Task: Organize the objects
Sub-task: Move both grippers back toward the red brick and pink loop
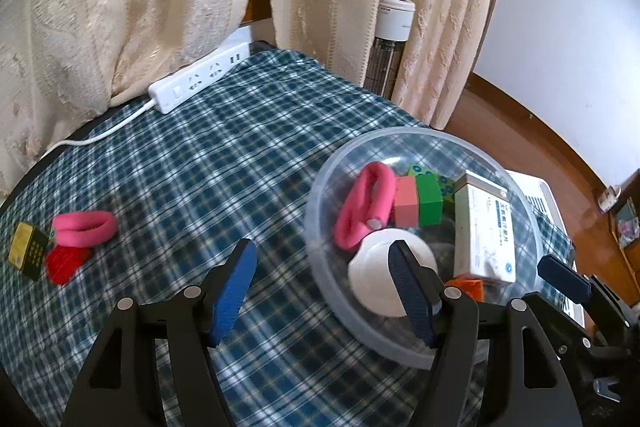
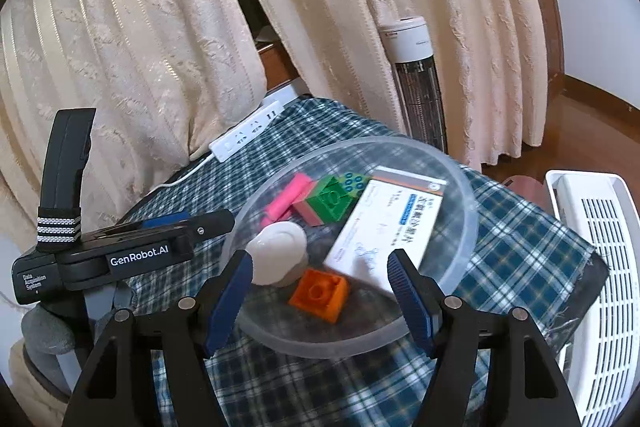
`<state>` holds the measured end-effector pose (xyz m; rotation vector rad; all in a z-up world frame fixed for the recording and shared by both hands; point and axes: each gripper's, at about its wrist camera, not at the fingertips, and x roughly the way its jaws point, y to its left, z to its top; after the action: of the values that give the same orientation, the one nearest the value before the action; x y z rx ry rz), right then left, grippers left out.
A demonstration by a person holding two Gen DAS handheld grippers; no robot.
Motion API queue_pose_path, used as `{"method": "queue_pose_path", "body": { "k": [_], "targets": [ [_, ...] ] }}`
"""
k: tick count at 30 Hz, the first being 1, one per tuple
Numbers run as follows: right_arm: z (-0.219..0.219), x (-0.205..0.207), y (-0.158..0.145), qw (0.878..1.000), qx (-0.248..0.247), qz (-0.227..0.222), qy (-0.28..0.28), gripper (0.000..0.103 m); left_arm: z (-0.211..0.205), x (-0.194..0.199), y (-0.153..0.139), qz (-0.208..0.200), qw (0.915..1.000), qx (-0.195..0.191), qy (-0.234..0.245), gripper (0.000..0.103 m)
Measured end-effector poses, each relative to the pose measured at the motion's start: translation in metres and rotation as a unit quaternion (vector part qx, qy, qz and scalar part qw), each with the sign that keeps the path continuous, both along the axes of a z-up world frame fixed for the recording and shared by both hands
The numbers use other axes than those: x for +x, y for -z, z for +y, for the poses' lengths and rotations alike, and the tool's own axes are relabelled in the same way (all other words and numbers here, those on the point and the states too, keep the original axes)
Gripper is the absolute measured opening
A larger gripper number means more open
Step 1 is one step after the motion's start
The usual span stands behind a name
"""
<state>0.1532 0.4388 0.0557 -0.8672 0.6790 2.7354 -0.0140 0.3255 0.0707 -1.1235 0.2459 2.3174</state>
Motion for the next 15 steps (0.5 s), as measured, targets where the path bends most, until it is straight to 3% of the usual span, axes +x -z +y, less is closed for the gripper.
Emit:
{"method": "queue_pose_path", "body": {
  "k": [15],
  "targets": [
    [-0.047,-0.022,-0.006,0.999,0.015,-0.007,-0.047,0.074,-0.066,-0.011,0.002,-0.005,0.9983,0.008,-0.057,0.07]
  ]
}}
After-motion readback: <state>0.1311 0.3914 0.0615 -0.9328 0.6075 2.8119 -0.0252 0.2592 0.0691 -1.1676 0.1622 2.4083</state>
